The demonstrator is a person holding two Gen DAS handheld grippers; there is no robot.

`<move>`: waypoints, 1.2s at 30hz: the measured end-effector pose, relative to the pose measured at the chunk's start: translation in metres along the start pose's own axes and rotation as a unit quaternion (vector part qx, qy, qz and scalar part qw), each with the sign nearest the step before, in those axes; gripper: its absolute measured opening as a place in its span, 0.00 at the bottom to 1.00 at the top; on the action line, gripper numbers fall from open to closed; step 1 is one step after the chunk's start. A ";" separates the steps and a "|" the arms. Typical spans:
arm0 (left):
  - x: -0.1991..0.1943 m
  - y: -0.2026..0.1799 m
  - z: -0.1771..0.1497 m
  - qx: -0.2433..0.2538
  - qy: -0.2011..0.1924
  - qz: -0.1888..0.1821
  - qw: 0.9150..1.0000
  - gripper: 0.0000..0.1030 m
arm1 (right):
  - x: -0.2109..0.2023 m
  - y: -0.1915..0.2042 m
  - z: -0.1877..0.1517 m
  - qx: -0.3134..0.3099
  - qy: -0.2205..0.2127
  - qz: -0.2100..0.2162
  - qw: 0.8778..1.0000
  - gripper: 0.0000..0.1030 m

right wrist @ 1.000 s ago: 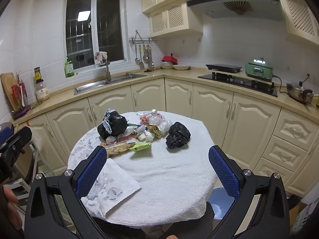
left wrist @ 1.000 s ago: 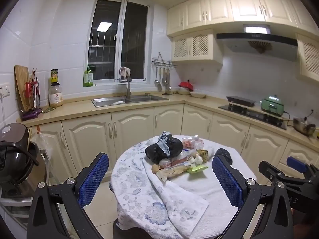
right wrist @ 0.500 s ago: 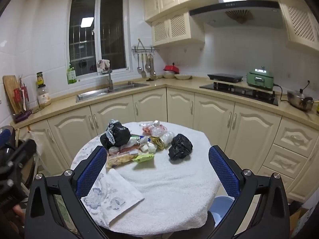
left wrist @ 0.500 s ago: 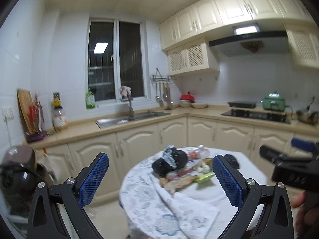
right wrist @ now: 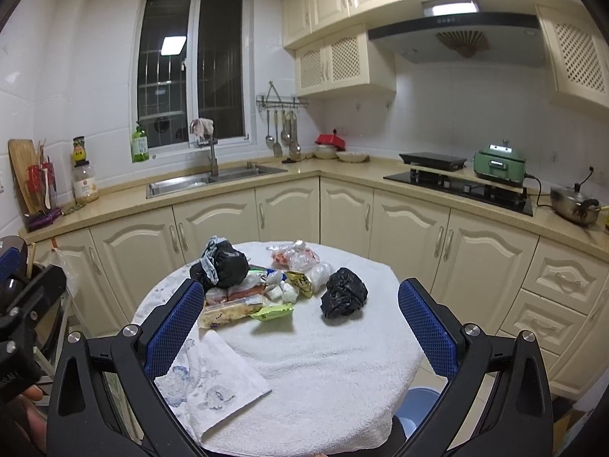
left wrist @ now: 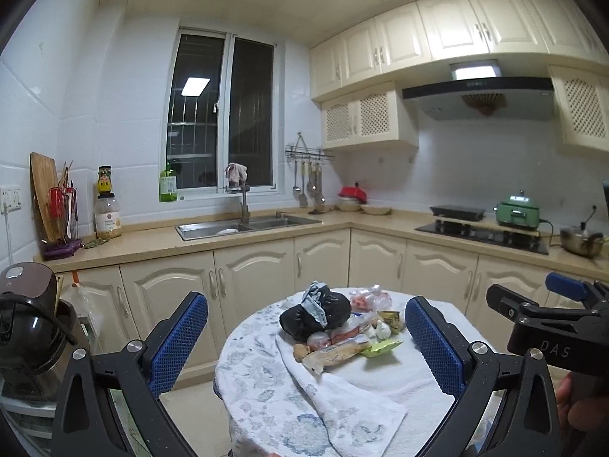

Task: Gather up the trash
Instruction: 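Move both tools toward the trash pile on the table, then grasp the wrapped bread roll with the left tool while the right tool grasps the black bag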

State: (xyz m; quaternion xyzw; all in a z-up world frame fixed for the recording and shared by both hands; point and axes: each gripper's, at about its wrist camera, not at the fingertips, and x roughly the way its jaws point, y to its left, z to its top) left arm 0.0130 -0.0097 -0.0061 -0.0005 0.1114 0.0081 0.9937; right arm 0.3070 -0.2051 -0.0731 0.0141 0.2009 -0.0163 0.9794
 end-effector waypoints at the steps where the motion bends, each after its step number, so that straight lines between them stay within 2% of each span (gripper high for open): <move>1: 0.005 0.003 -0.001 -0.001 0.001 -0.001 1.000 0.99 | 0.003 0.000 0.001 0.001 0.002 0.001 1.000 1.00; 7: 0.046 0.002 -0.006 0.007 0.020 -0.003 1.000 0.99 | 0.034 -0.002 0.002 -0.002 0.021 0.002 1.000 1.00; 12: 0.104 -0.005 0.000 0.013 0.047 -0.007 0.999 0.99 | 0.065 -0.006 0.005 -0.003 0.043 0.006 0.999 1.00; 19: 0.160 -0.013 0.009 0.025 0.081 -0.015 0.996 0.99 | 0.100 -0.021 0.011 0.004 0.075 0.005 0.997 1.00; 28: 0.253 -0.023 0.021 0.054 0.155 -0.021 0.986 0.99 | 0.161 -0.048 0.007 0.021 0.146 0.001 0.989 1.00; 36: 0.350 -0.039 0.029 0.080 0.206 -0.029 0.975 0.99 | 0.227 -0.069 -0.008 0.037 0.212 -0.001 0.977 1.00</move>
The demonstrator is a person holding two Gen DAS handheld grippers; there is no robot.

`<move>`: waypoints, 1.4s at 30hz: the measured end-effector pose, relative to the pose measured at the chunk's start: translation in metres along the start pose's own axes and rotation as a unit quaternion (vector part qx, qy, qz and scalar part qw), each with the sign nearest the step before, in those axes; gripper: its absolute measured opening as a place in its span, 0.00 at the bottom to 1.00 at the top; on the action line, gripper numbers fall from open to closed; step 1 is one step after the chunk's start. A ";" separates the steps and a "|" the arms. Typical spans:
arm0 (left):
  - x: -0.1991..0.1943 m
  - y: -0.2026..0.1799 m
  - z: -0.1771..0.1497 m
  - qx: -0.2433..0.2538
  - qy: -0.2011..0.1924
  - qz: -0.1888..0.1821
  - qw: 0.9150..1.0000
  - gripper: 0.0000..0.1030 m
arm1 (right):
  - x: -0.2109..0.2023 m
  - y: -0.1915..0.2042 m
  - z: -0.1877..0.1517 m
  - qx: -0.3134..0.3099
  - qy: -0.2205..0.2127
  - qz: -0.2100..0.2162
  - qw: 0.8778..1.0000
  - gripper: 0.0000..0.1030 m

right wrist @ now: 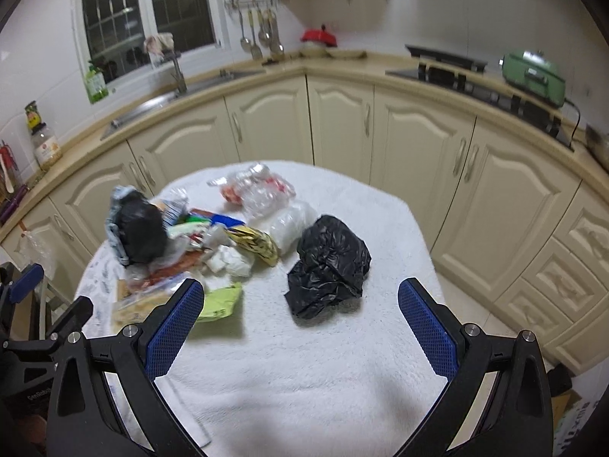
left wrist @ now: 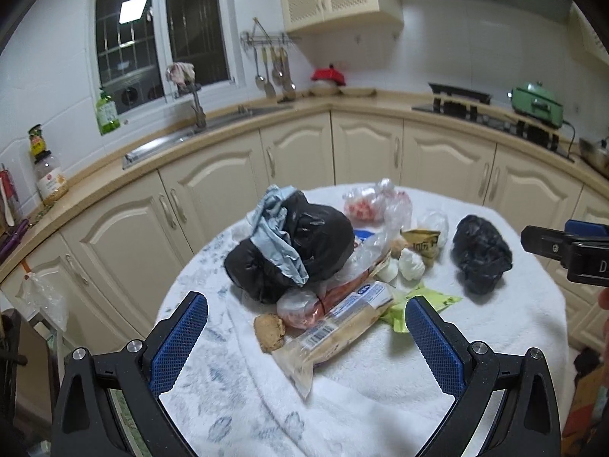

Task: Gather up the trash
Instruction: 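Grasp the wrapped bread roll with the left tool while the right tool grasps the black bag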

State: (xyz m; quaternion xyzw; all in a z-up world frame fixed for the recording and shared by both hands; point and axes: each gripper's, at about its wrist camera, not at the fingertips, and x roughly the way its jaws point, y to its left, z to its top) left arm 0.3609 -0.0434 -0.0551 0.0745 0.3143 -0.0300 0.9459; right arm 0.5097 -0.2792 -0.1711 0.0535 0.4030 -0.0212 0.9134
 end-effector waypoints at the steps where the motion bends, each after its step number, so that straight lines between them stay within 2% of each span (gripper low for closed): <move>1: 0.012 0.000 0.005 0.003 0.007 -0.002 1.000 0.99 | 0.009 -0.003 0.002 0.003 0.009 -0.001 1.000 1.00; 9: 0.102 0.001 0.038 0.033 0.076 -0.028 0.996 0.99 | 0.062 -0.017 0.010 0.009 0.059 -0.014 0.998 1.00; 14: 0.143 -0.001 0.058 0.049 0.106 -0.063 0.991 0.98 | 0.085 -0.026 0.014 0.012 0.079 -0.019 0.997 1.00; 16: 0.157 -0.002 0.064 0.059 0.122 -0.073 0.988 0.86 | 0.095 -0.029 0.017 0.011 0.088 -0.018 0.996 1.00; 19: 0.176 -0.005 0.074 0.073 0.138 -0.083 0.984 0.82 | 0.110 -0.032 0.018 0.011 0.104 -0.011 0.994 0.96; 20: 0.180 -0.004 0.077 0.074 0.140 -0.088 0.983 0.81 | 0.114 -0.033 0.019 0.011 0.107 -0.010 0.994 0.91; 21: 0.183 -0.004 0.079 0.073 0.142 -0.092 0.983 0.72 | 0.117 -0.034 0.019 0.011 0.110 -0.007 0.994 0.86; 22: 0.186 -0.003 0.081 0.071 0.143 -0.091 0.983 0.59 | 0.119 -0.035 0.019 0.013 0.112 -0.001 0.994 0.84; 25: 0.192 0.001 0.084 0.062 0.145 -0.108 0.982 0.43 | 0.126 -0.034 0.018 0.010 0.114 0.013 0.993 0.77; 26: 0.195 0.002 0.084 0.060 0.146 -0.113 0.981 0.42 | 0.126 -0.032 0.018 0.008 0.113 0.012 0.994 0.77; 29: 0.205 -0.003 0.077 0.071 0.153 -0.106 0.980 0.44 | 0.126 -0.031 0.016 0.007 0.109 0.014 0.994 0.75; 31: 0.218 -0.007 0.073 0.082 0.161 -0.082 0.980 0.72 | 0.126 -0.032 0.015 0.009 0.108 0.015 0.994 0.75; 32: 0.227 -0.010 0.073 0.082 0.162 -0.085 0.980 0.72 | 0.126 -0.032 0.015 0.010 0.107 0.015 0.994 0.75; 35: 0.246 -0.007 0.075 0.049 0.166 -0.121 0.977 0.51 | 0.124 -0.033 0.015 0.013 0.104 0.018 0.994 0.73; 36: 0.254 -0.003 0.080 0.034 0.169 -0.135 0.976 0.39 | 0.123 -0.034 0.014 0.015 0.103 0.021 0.994 0.71; 37: 0.254 -0.006 0.078 0.030 0.169 -0.138 0.975 0.31 | 0.121 -0.035 0.013 0.018 0.101 0.024 0.994 0.70; 39: 0.260 -0.005 0.078 0.026 0.170 -0.149 0.974 0.26 | 0.117 -0.038 0.012 0.023 0.097 0.031 0.995 0.66; 42: 0.266 0.003 0.076 0.012 0.169 -0.161 0.972 0.25 | 0.110 -0.042 0.008 0.030 0.090 0.040 0.995 0.64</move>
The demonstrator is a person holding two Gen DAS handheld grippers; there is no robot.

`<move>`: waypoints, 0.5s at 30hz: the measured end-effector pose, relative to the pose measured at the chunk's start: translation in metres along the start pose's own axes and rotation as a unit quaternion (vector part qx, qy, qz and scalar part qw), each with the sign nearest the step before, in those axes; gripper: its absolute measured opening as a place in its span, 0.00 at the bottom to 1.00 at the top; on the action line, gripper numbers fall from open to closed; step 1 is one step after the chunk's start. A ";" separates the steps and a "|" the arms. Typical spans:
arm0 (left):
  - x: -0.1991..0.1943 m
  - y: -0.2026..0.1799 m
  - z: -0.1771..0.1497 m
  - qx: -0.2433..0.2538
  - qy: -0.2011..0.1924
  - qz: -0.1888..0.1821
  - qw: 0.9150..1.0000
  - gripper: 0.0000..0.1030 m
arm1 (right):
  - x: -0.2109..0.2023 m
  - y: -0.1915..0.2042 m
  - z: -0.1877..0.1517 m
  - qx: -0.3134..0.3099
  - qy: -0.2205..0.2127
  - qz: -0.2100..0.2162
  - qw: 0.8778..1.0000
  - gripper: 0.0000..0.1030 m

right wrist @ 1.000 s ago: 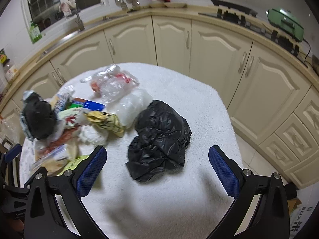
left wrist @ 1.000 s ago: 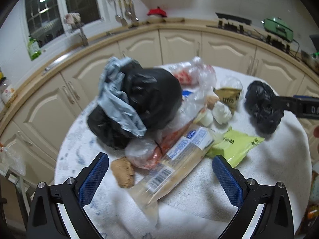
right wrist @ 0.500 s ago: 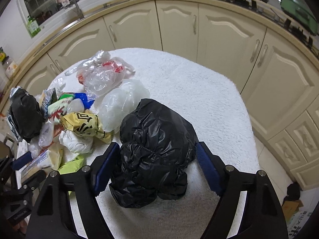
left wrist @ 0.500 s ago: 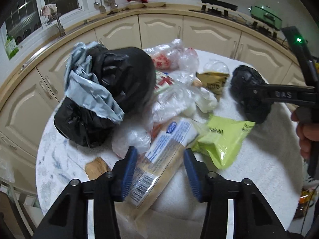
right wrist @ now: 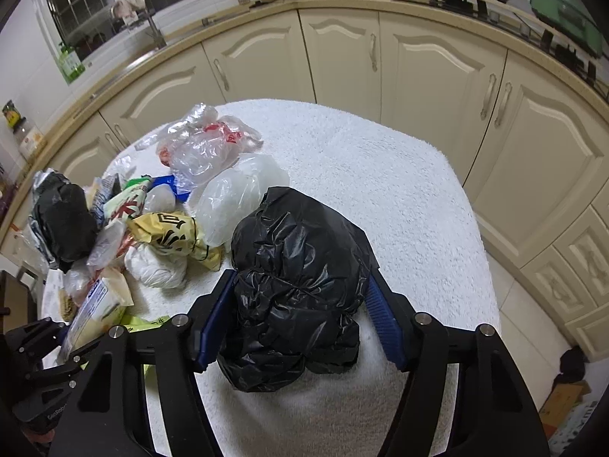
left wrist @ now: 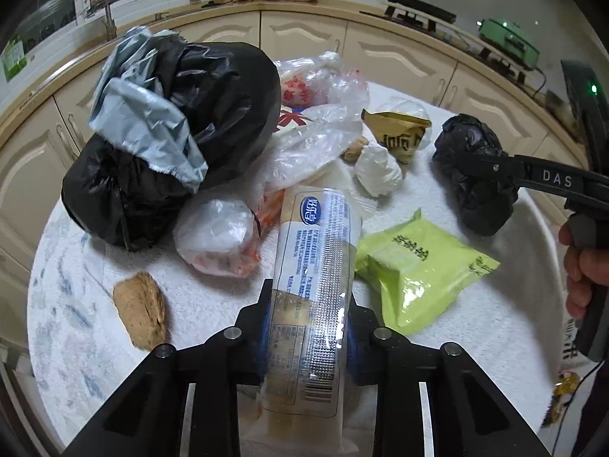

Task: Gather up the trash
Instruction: 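Grasp the wrapped bread roll with the left tool while the right tool grasps the black bag, then carry both items to the blue wastebasket and open both tools to drop them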

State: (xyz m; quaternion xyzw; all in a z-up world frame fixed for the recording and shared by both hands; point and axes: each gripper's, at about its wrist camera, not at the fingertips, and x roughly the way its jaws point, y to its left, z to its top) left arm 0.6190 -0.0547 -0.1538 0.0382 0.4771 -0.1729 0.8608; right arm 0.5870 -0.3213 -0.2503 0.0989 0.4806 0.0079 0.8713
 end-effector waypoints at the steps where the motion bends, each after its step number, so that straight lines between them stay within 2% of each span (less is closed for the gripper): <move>1: -0.001 -0.003 -0.005 -0.007 -0.004 -0.003 1.000 0.25 | -0.002 -0.001 -0.002 0.002 -0.001 0.004 1.000 0.64; 5: -0.016 0.000 -0.022 -0.033 -0.021 -0.015 0.999 0.24 | -0.011 -0.007 -0.014 0.016 -0.002 0.025 1.000 0.63; 15: -0.037 -0.010 -0.031 -0.034 -0.099 0.011 0.994 0.24 | -0.047 -0.025 -0.032 0.046 -0.034 0.066 0.996 0.63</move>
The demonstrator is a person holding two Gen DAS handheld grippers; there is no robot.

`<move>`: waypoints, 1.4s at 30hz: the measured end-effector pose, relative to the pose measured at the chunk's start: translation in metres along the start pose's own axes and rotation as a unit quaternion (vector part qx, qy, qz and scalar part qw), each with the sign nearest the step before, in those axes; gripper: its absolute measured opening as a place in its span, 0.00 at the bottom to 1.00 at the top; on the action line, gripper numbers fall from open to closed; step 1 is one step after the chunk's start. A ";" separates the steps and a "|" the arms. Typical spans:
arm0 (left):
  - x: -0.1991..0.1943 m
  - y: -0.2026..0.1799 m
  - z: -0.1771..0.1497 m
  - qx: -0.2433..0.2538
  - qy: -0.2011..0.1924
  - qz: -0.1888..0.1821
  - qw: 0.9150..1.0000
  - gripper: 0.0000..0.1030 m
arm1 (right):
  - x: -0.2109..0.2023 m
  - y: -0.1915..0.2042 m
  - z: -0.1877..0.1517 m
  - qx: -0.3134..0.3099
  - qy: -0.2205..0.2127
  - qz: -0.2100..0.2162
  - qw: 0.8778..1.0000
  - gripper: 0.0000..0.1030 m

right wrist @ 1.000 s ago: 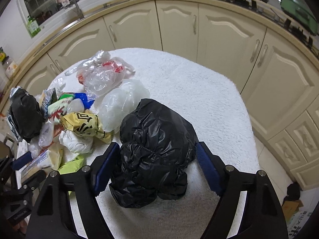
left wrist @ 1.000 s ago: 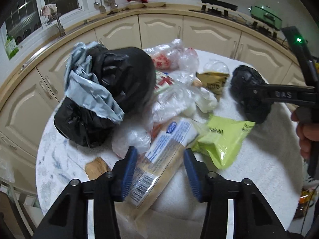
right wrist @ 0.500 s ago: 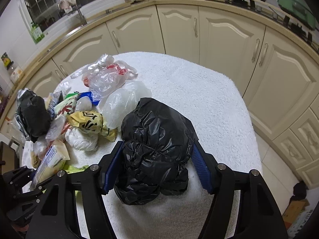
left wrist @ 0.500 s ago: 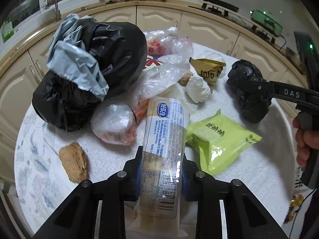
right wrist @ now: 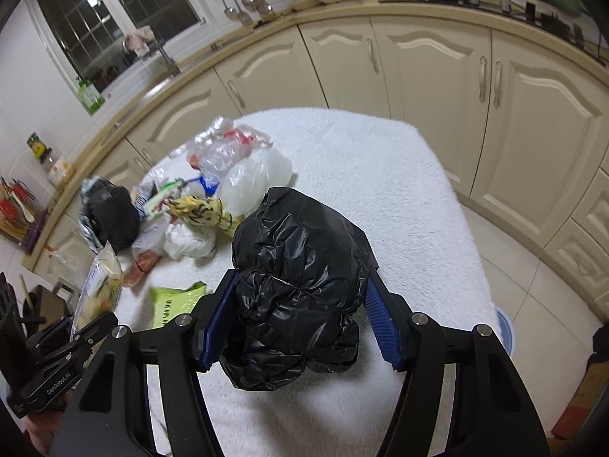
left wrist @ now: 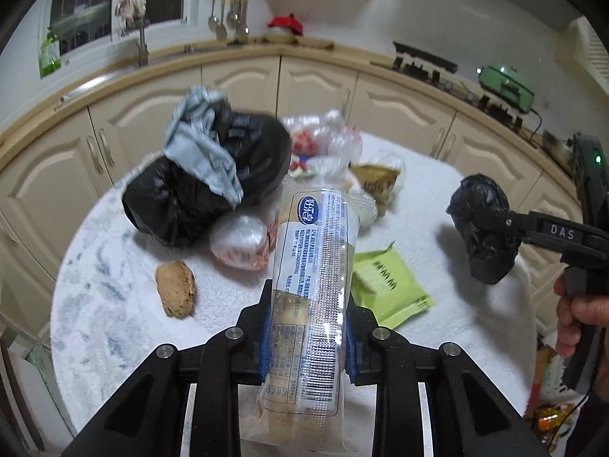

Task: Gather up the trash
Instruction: 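Carry both items to the blue wastebasket and open both tools to drop them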

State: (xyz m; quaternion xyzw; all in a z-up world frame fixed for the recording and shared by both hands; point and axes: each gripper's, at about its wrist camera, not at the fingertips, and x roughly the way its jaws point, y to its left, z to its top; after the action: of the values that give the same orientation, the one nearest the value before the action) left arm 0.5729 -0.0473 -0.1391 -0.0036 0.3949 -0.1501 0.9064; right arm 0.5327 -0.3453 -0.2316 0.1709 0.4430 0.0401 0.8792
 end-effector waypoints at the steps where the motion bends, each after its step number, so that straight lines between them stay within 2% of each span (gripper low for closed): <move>1: -0.004 -0.001 0.001 0.001 -0.010 0.002 1.000 0.24 | -0.004 -0.001 0.000 0.001 -0.004 0.003 1.000 0.63; 7: -0.014 -0.026 0.009 0.020 -0.052 -0.005 0.998 0.24 | -0.040 -0.009 0.001 0.009 -0.040 0.018 0.999 0.63; 13: -0.014 -0.065 0.024 0.046 -0.073 -0.043 0.995 0.24 | -0.089 -0.030 0.002 0.021 -0.086 0.011 0.996 0.63; 19: -0.003 -0.126 0.036 0.086 -0.072 -0.111 0.988 0.24 | -0.154 -0.078 -0.001 0.050 -0.139 -0.033 0.988 0.63; 24: 0.020 -0.179 0.038 0.118 -0.058 -0.167 0.977 0.24 | -0.190 -0.135 -0.016 0.094 -0.160 -0.088 0.979 0.63; 27: 0.046 -0.210 0.035 0.133 -0.032 -0.202 0.970 0.24 | -0.196 -0.171 -0.030 0.126 -0.155 -0.113 0.973 0.63; 33: 0.105 -0.257 0.032 0.144 0.038 -0.234 0.961 0.24 | -0.176 -0.235 -0.061 0.185 -0.116 -0.134 0.966 0.63; 36: 0.138 -0.281 0.023 0.155 0.075 -0.235 0.957 0.24 | -0.155 -0.263 -0.073 0.211 -0.090 -0.133 0.964 0.63; 42: 0.192 -0.338 0.034 0.175 0.146 -0.217 0.949 0.25 | -0.112 -0.302 -0.085 0.240 -0.045 -0.126 0.962 0.63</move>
State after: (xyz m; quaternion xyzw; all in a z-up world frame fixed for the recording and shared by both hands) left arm 0.6294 -0.4268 -0.2103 0.0915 0.4803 -0.4092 0.7704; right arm 0.3734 -0.6313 -0.2937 0.3208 0.4179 -0.1861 0.8293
